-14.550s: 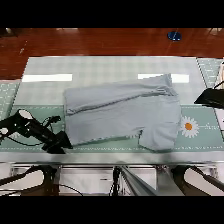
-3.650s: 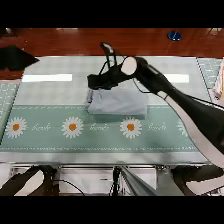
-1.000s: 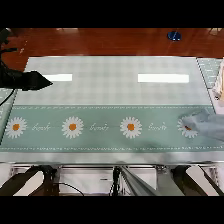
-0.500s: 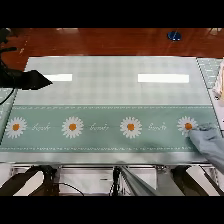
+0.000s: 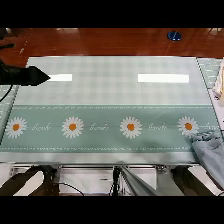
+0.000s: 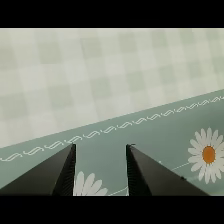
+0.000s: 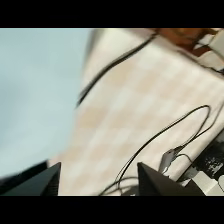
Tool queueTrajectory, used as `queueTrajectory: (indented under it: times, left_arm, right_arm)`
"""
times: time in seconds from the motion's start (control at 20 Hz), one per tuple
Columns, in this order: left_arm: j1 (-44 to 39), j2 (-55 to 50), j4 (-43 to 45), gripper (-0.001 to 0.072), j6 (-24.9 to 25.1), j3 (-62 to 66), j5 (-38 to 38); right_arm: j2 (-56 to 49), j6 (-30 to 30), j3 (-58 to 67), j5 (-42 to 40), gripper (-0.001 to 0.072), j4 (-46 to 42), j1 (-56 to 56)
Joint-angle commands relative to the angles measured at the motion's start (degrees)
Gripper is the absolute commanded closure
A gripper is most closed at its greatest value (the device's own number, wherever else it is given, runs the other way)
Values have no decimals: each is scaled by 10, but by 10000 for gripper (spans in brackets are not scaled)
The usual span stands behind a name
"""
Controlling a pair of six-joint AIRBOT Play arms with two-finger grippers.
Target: Fold the shirts.
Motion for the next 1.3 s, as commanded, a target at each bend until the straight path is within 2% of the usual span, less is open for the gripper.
queueTrajectory:
  times: [0.0,0.1,0.15,0.2,0.25,0.3,0.35,0.45,0.5,0.55,0.6,0.65,0.75,0.8,0.85,0.9,1.25]
  left_arm:
    - [1,0,0,311,0,1,8]
    - [1,0,0,310,0,1,8]
    - [0,0,0,310,0,1,9]
    - [0,0,-1,309,0,1,18]
    - [-4,0,-7,309,0,1,38]
    - [-9,0,-19,309,14,1,70]
    - [-20,0,-40,309,56,1,113]
    - [-69,-2,-44,322,124,1,228]
    - [-108,-10,-21,332,127,1,283]
    - [-150,-25,19,377,108,1,310]
    - [-188,-46,76,409,68,1,302]
    - [-224,-75,150,409,-2,1,267]
    - [-274,-133,291,396,-132,2,141]
    - [-284,-154,326,281,-183,3,83]
    - [-286,-166,336,50,-202,2,40]
    - [-286,-168,336,20,-202,3,18]
    - [-285,-154,336,41,-171,3,35]
  right_arm:
    - [0,112,43,-160,236,16,-9]
    - [0,132,166,-292,243,160,47]
    - [0,148,238,-415,248,261,86]
    - [-4,154,305,-608,330,387,139]
    - [-22,143,363,-808,356,480,214]
    - [-51,125,429,-902,357,485,303]
    - [-87,97,512,-836,360,448,390]
    - [-167,17,628,-537,361,362,552]
    - [-203,-13,636,-394,373,363,614]
    - [-245,-75,636,-214,380,373,673]
    - [-293,-135,634,-37,380,369,723]
    - [-333,-148,622,78,380,364,759]
    - [-353,-115,571,126,381,380,801]
    - [-350,-109,553,125,381,380,819]
    - [-342,-104,538,125,381,381,832]
    - [-332,-104,523,121,379,382,840]
    - [-198,-95,368,-55,367,402,840]
